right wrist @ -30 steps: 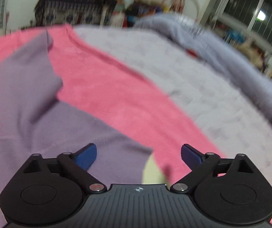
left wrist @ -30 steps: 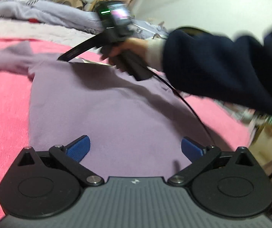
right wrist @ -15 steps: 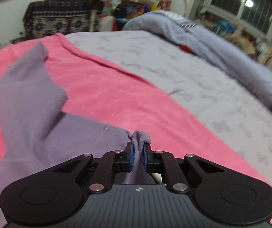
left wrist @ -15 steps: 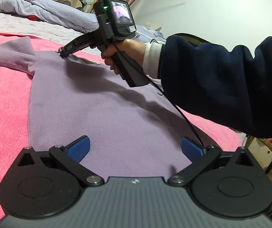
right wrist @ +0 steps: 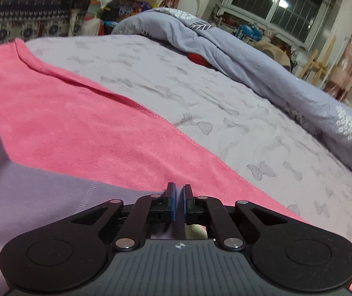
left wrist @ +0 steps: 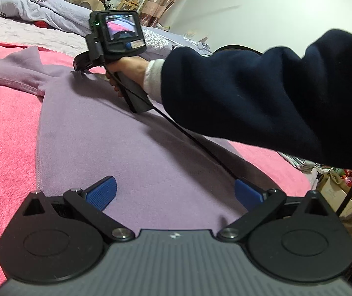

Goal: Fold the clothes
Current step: 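Lower the shoulder onto the towel and open the right gripper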

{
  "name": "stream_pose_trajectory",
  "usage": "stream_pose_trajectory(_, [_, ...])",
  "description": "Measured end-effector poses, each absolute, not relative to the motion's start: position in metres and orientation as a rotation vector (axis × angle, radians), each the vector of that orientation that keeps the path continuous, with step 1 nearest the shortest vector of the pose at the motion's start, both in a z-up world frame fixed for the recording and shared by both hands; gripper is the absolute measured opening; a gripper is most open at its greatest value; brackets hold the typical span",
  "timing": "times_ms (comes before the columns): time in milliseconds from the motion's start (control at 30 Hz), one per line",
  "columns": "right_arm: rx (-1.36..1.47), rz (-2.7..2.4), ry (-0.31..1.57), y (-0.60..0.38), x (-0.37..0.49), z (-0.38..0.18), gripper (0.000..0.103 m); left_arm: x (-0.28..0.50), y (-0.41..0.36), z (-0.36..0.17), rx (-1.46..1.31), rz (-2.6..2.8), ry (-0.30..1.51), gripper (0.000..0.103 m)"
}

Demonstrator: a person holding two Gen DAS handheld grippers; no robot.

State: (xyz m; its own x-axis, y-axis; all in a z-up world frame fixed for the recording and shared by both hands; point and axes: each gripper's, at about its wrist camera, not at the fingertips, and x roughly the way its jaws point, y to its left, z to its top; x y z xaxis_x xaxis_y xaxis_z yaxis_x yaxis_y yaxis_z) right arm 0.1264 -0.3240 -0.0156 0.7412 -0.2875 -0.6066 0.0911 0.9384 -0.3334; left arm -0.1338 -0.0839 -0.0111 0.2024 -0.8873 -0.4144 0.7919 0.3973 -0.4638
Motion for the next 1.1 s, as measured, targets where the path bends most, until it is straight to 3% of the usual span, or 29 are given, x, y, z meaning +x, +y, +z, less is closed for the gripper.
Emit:
stream_pose_trajectory(200, [-0.035, -0.227, 0.676, -0.354, 0.124, 0.019, 0.016, -0.139, -0.081, -0.013, -0.167, -1.183, 0.695, 0.102])
stream_pose_trajectory(267, [-0.02, -0.206, 0.644, -0.361, 0.108, 0.038, 0.037, -0.141, -0.08, -0.013, -0.17, -1.185, 0.695, 0.102])
stream_pose_trajectory(333, [-0.025, -0.186, 0.614, -0.367, 0.089, 0.056, 0.051, -0.144, -0.078, -0.014, -0.173, -1.187, 0.695, 0.102])
stream_pose_trajectory(500, [-0.044, -0.172, 0.629, -0.395, 0.011, 0.073, 0.05, -0.144, -0.079, -0.015, -0.174, -1.185, 0.692, 0.102])
stream_pose_trajectory(567, [-0.057, -0.121, 0.722, -0.402, -0.028, 0.061, 0.04, -0.144, -0.079, -0.015, -0.176, -1.184, 0.691, 0.102])
stream_pose_trajectory(700, [-0.005, -0.113, 0.836, -0.418, -0.11, 0.031, 0.041, -0.146, -0.077, -0.016, -0.18, -1.182, 0.688, 0.102])
stream_pose_trajectory(900, [0.09, -0.34, 0.822, -0.468, -0.186, 0.01, 0.048, -0.131, -0.084, -0.016, -0.192, -1.183, 0.684, 0.102])
stream_pose_trajectory(933, [0.097, -0.404, 0.808, -0.478, -0.191, 0.012, 0.061, -0.13, -0.085, -0.016, -0.192, -1.183, 0.684, 0.102])
stream_pose_trajectory(1100, [0.1, -0.63, 0.732, -0.509, -0.214, 0.024, 0.056, -0.128, -0.087, -0.017, -0.193, -1.181, 0.681, 0.102])
